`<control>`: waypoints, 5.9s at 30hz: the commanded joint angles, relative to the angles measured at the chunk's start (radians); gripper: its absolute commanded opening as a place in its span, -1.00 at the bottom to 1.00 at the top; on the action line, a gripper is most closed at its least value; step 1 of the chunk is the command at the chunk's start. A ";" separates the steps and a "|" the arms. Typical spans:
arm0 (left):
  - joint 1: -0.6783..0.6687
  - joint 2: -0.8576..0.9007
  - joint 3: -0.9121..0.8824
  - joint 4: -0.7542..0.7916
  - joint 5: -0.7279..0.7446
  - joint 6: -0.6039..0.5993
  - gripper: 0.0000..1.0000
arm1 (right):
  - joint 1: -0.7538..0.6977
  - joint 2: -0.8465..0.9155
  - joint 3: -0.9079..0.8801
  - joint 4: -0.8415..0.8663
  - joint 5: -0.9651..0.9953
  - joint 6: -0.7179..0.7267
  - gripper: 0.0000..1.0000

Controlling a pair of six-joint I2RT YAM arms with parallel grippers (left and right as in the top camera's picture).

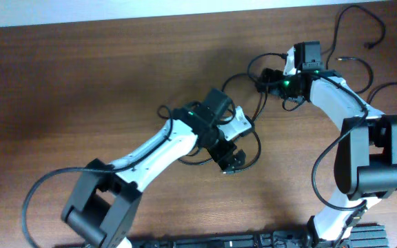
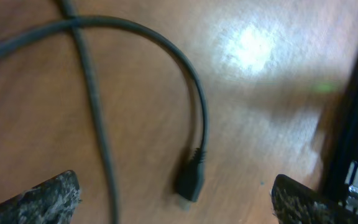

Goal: Untangle cables

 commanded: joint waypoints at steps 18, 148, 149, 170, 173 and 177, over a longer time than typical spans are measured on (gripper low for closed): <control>0.275 -0.237 0.065 0.050 -0.438 -0.474 0.98 | 0.310 -0.008 -0.139 -0.136 0.291 -0.162 1.00; 0.275 -0.237 0.065 0.047 -0.438 -0.474 0.98 | -0.045 -1.913 -1.233 0.383 0.238 -0.339 0.97; 0.275 -0.237 0.065 0.047 -0.438 -0.474 0.98 | -0.045 -1.913 -1.233 0.383 0.238 -0.339 0.97; 0.366 -0.291 0.052 -0.013 -0.742 -0.436 0.98 | -0.045 -1.913 -1.233 0.383 0.239 -0.339 0.97; 0.482 -0.389 0.015 -0.012 -0.650 -0.436 0.98 | -0.045 -1.913 -1.233 0.383 0.238 -0.339 0.97; 0.590 -0.751 -0.314 0.163 -0.661 -0.436 0.98 | -0.045 -1.913 -1.233 0.383 0.238 -0.339 0.97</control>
